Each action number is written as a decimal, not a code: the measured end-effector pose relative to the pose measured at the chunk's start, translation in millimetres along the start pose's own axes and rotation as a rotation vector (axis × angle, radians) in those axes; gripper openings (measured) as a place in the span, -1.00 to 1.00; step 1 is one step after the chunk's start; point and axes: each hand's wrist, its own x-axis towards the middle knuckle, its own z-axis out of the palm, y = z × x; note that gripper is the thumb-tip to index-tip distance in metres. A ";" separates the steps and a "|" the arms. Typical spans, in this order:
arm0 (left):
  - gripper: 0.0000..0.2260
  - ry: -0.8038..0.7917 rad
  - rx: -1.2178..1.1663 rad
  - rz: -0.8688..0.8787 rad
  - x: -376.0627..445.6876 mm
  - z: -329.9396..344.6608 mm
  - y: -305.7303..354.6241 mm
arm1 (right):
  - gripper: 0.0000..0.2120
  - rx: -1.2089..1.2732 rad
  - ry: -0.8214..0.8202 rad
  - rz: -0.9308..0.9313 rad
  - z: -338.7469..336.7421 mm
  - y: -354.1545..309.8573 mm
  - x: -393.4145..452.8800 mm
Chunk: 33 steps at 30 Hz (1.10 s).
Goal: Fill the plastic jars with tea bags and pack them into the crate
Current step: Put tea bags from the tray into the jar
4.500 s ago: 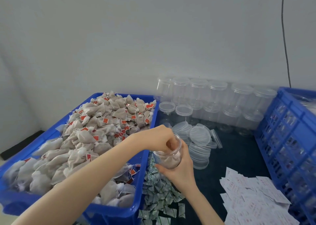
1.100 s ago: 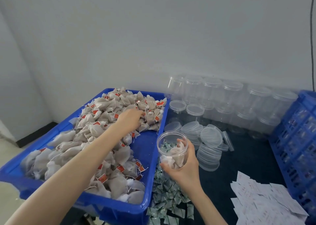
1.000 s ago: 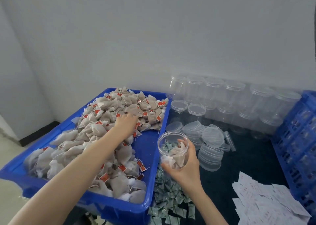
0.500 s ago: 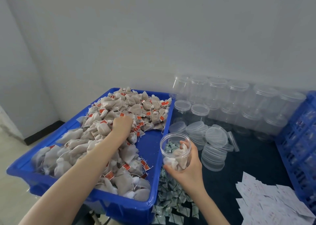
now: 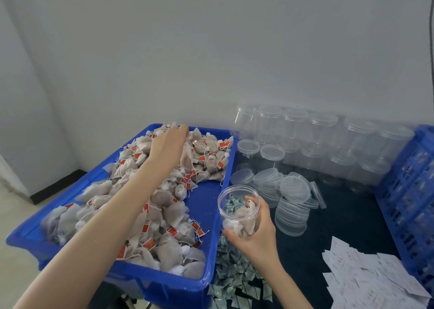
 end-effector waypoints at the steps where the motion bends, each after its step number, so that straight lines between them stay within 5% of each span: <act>1: -0.74 0.030 0.003 0.029 0.3 -7.2 4.2 | -0.09 -0.003 0.000 0.001 0.5 0.3 0.1; 11: -0.90 0.170 -0.233 0.186 -18.1 -69.6 49.1 | -0.08 0.006 -0.002 0.014 2.0 1.3 1.8; 23: -0.95 -0.379 -0.407 0.581 -44.4 -46.3 91.1 | -0.12 0.051 0.038 -0.041 -3.6 0.2 3.5; 30: -0.92 -0.451 -0.582 0.626 -39.7 -40.0 104.4 | -0.13 0.067 0.073 -0.051 -8.8 4.9 5.7; 33: -0.93 -0.453 -0.449 0.658 -42.8 -31.5 111.3 | -0.13 0.084 0.076 -0.043 -10.4 7.1 6.9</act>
